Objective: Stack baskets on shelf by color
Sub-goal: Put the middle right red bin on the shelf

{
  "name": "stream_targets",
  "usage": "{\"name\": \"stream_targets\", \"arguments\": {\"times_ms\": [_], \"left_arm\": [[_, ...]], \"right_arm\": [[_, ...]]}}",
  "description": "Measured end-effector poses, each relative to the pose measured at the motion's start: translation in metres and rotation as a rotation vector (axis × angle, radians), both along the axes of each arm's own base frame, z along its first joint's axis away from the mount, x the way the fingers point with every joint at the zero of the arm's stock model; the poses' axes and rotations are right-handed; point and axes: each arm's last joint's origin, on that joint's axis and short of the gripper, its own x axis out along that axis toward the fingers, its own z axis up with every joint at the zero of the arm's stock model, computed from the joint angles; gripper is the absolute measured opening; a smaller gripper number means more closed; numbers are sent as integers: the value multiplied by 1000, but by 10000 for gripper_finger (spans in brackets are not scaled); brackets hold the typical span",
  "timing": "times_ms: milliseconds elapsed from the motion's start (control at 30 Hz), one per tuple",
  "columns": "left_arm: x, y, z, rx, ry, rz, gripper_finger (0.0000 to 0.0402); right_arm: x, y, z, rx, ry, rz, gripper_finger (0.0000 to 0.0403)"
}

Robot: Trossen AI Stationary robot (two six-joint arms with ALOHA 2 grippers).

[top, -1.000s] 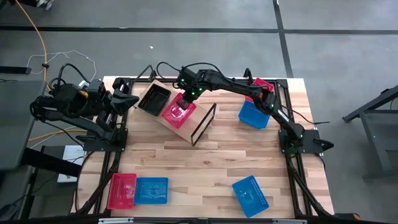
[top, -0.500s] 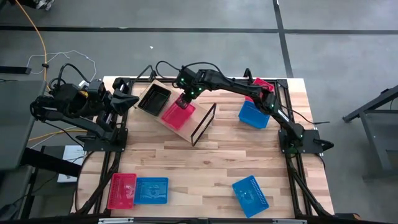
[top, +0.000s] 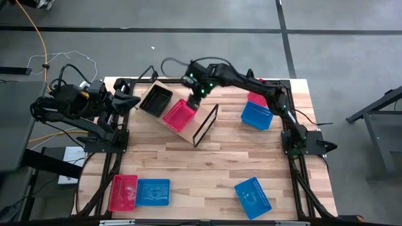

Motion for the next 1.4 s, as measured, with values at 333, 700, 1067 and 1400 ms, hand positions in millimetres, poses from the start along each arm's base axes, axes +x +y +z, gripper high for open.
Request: {"name": "stream_targets", "arguments": {"times_ms": [333,700,1067,1400], "left_arm": [[3,1,-1,-8,15,32,0],[4,1,-2,-8,16,32,0],[4,1,-2,-8,16,32,0],[4,1,-2,-8,19,32,0]], "right_arm": [[6,31,-44,88,160,-12,11],[5,28,-87,172,213,-109,2],[13,26,-97,187,137,-198,0],[24,23,-91,223,12,-275,0]]}}
